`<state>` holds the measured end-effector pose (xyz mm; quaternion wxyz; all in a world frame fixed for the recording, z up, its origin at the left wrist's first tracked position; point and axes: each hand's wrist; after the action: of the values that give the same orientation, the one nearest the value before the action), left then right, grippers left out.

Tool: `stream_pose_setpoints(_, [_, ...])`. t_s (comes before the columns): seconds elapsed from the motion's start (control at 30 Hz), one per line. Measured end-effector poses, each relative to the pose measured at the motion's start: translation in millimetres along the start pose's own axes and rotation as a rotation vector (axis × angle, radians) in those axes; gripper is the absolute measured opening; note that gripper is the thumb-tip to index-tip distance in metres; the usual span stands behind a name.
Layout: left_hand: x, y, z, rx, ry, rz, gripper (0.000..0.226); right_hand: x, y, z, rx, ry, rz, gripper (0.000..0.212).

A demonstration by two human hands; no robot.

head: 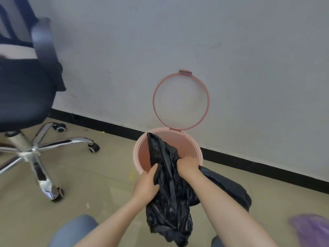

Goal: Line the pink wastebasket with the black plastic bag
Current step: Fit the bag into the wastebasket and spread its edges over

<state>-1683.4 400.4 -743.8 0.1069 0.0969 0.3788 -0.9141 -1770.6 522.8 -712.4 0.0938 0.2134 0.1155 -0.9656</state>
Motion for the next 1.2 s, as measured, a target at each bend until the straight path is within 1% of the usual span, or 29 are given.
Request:
stream_pose_setpoints(0.03, [1.4, -2.6, 1.4, 0.018, -0.034, -0.029, 0.059, 3.5, 0.6, 3.6, -0.027, 0.09, 0.019, 0.019])
stream_pose_setpoints(0.07, [4.0, -6.0, 5.2, 0.015, -0.087, -0.036, 0.051, 7.8, 1.0, 6.4, 0.009, 0.161, 0.046, 0.017])
stream_pose_setpoints(0.1, [8.6, -8.5, 10.1, -0.022, -0.154, -0.017, 0.045, 11.8, 0.0, 9.2, 0.144, 0.213, 0.068, 0.018])
stream_pose_setpoints(0.13, [14.3, -11.5, 17.1, -0.098, -0.226, 0.029, 0.041, 18.8, -2.3, 10.0, 0.375, 0.204, 0.099, 0.036])
stream_pose_setpoints(0.17, [19.8, -14.4, 25.8, -0.201, -0.296, 0.081, 0.038, 17.5, -3.4, 13.6, 0.621, 0.141, 0.129, 0.06])
stream_pose_setpoints(0.2, [25.2, -17.3, 34.6, -0.303, -0.345, 0.127, 0.036, 14.8, -4.6, 15.9, 0.848, 0.035, 0.145, 0.074])
stream_pose_setpoints(0.23, [29.9, -19.1, 41.6, -0.388, -0.372, 0.15, 0.037, 11.9, -8.6, 16.5, 0.962, -0.094, 0.164, 0.074])
stream_pose_setpoints(0.27, [33.6, -19.2, 46.7, -0.426, -0.364, 0.141, 0.042, 9.3, -13.4, 17.8, 0.943, -0.219, 0.179, 0.067])
stream_pose_setpoints(0.3, [35.5, -18.0, 49.5, -0.385, -0.332, 0.113, 0.05, 7.7, -19.2, 16.3, 0.82, -0.334, 0.185, 0.061])
stream_pose_setpoints(0.33, [35.5, -16.3, 51.0, -0.288, -0.294, 0.07, 0.059, 9.7, -25.8, 10.4, 0.705, -0.438, 0.192, 0.057])
stream_pose_setpoints(0.37, [33.6, -14.4, 51.2, -0.172, -0.251, 0.017, 0.065, 5.2, -32.0, 7.9, 0.623, -0.48, 0.17, 0.055])
stream_pose_setpoints(0.43, [25.1, -6.9, 44.4, 0.036, -0.137, -0.054, 0.075, -4.4, -41.2, -1.4, 0.572, -0.393, 0.084, 0.055])
stream_pose_setpoints(0.5, [16.6, 3.3, 34.1, 0.173, -0.003, -0.032, 0.086, -17.0, -49.0, -17.0, 0.596, -0.211, 0.047, 0.061])
stream_pose_setpoints(0.57, [10.8, 13.4, 23.4, 0.18, 0.138, 0.013, 0.093, -31.6, -54.6, -33.1, 0.672, -0.087, 0.053, 0.072])
stream_pose_setpoints(0.6, [8.5, 17.0, 18.8, 0.172, 0.183, 0.017, 0.092, -38.8, -57.1, -39.5, 0.735, -0.036, 0.06, 0.077])
stream_pose_setpoints(0.63, [7.4, 17.5, 15.7, 0.178, 0.189, -0.002, 0.087, -44.3, -58.5, -44.1, 0.808, 0.01, 0.075, 0.08])
stream_pose_setpoints(0.7, [10.9, 13.8, 16.6, 0.136, 0.101, -0.06, 0.069, -49.0, -60.1, -41.7, 1.004, 0.036, 0.068, 0.079])
stream_pose_setpoints(0.77, [20.8, 4.4, 26.1, -0.062, -0.002, -0.043, 0.054, -46.2, -59.5, -25.0, 1.388, -0.042, -0.057, 0.065])
stream_pose_setpoints(0.8, [26.9, -2.9, 34.0, -0.248, -0.032, 0.022, 0.048, -41.9, -61.2, -14.1, 1.648, -0.11, -0.134, 0.055])
stream_pose_setpoints(0.83, [32.8, -11.2, 43.2, -0.489, -0.047, 0.117, 0.043, -39.3, -62.5, -1.6, 1.906, -0.179, -0.191, 0.044])
stream_pose_setpoints(0.87, [37.8, -19.2, 52.1, -0.733, -0.035, 0.217, 0.039, -37.4, -63.4, 12.3, 2.156, -0.226, -0.209, 0.037])
stream_pose_setpoints(0.9, [40.9, -26.9, 60.5, -0.931, 0.001, 0.307, 0.035, -37.0, -63.5, 22.5, 2.32, -0.29, -0.193, 0.04])
stream_pose_setpoints(0.93, [41.6, -33.0, 67.3, -1.08, 0.044, 0.367, 0.033, -39.5, -61.8, 31.8, 2.382, -0.366, -0.15, 0.043])
stream_pose_setpoints(0.97, [42.4, -35.6, 71.2, -1.2, 0.074, 0.385, 0.033, -43.3, -58.5, 38.1, 2.346, -0.457, -0.089, 0.045])
stream_pose_setpoints(1.0, [44.2, -34.2, 72.1, -1.29, 0.084, 0.35, 0.035, -46.6, -53.5, 40.6, 2.262, -0.539, -0.023, 0.047])
stream_pose_setpoints(1.03, [45.4, -31.7, 71.1, -1.332, 0.089, 0.288, 0.038, -49.7, -47.4, 41.2, 2.123, -0.597, 0.038, 0.049])
stream_pose_setpoints(1.07, [44.1, -29.6, 68.2, -1.326, 0.095, 0.231, 0.044, -51.8, -41.3, 38.8, 1.963, -0.629, 0.078, 0.051])
stream_pose_setpoints(1.13, [34.2, -28.4, 60.9, -1.206, 0.136, 0.169, 0.06, -53.1, -30.4, 29.5, 1.611, -0.67, 0.115, 0.055])
stream_pose_setpoints(1.2, [24.2, -29.3, 52.7, -1.057, 0.179, 0.14, 0.068, -55.3, -24.1, 24.4, 1.377, -0.712, 0.114, 0.056])
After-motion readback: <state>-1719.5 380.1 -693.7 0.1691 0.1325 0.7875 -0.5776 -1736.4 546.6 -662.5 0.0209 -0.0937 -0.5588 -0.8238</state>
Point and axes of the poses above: each hand's wrist, its own x-axis towards the middle knuckle, its own z-axis out of the back of the hand, y = z × x, and after that the axes turned 2 degrees about -y, right-handed
